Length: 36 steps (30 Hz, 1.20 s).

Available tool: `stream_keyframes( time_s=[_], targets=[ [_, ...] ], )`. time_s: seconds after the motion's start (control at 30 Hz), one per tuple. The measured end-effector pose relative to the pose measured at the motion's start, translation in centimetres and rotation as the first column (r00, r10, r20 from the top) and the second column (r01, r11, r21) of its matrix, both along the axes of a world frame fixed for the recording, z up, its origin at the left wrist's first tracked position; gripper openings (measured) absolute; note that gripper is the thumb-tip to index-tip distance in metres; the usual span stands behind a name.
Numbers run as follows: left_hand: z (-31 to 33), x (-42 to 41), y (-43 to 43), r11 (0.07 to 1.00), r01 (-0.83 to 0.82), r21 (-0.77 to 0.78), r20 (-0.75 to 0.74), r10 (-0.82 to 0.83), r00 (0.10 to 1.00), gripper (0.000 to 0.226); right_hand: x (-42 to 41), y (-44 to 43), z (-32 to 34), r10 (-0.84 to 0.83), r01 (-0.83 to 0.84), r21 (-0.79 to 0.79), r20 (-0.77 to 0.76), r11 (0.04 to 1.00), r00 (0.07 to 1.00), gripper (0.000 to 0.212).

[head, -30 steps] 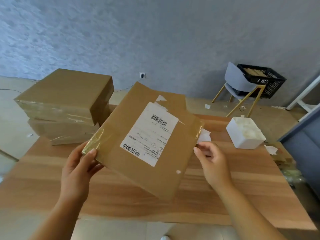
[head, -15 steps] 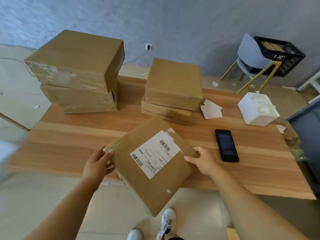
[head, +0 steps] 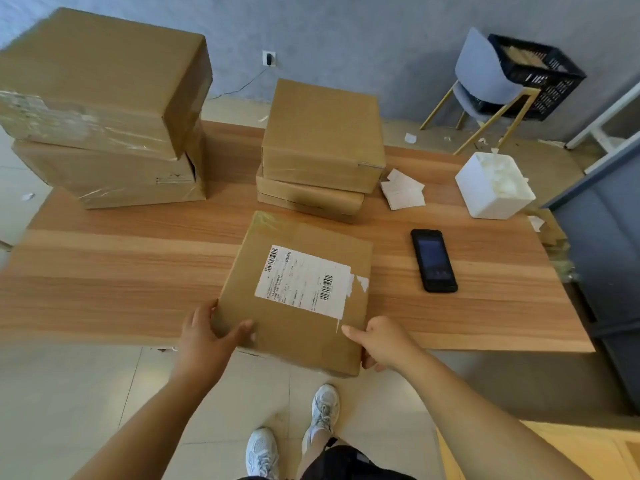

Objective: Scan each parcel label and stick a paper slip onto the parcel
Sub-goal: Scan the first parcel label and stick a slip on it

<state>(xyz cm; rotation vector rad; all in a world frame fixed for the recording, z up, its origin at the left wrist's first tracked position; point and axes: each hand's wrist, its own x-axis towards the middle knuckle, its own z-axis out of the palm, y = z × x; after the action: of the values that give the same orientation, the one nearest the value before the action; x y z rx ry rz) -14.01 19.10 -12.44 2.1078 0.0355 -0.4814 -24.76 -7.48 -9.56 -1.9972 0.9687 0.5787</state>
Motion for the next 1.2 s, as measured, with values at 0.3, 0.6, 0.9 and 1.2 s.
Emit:
stream_keyframes(
  time_s=[0.3, 0.6, 0.9, 1.2],
  targets=[
    [-0.8, -0.2, 2.6, 0.964, -0.267, 0.014, -0.077, 0.268, 0.96, 0.083, 4.0, -2.3, 0.5, 0.365, -0.215, -0.553, 0.174, 0.805, 0.915, 0.069],
    [-0.1, -0.3, -0.5, 0.956, -0.24, -0.171, -0.227, 0.199, 0.953, 0.022, 3.9, -4.9, 0.4, 0.525, -0.436, -0.594, -0.028, 0.676, 0.851, 0.072],
    [1.5, 2.7, -7.2, 0.996, 0.042, -0.083, 0.011, -0.041, 0.999, 0.062, -3.8, -5.7, 0.2, 0.468, -0.302, -0.493, 0.255, 0.816, 0.846, 0.041],
    [1.8, 4.2, -9.7, 0.969, 0.174, 0.177, 0.221, -0.212, 0.952, 0.04, -2.0, -9.0, 1.0, 0.484, -0.3, -0.462, 0.357, 0.835, 0.799, 0.026]
  ],
)
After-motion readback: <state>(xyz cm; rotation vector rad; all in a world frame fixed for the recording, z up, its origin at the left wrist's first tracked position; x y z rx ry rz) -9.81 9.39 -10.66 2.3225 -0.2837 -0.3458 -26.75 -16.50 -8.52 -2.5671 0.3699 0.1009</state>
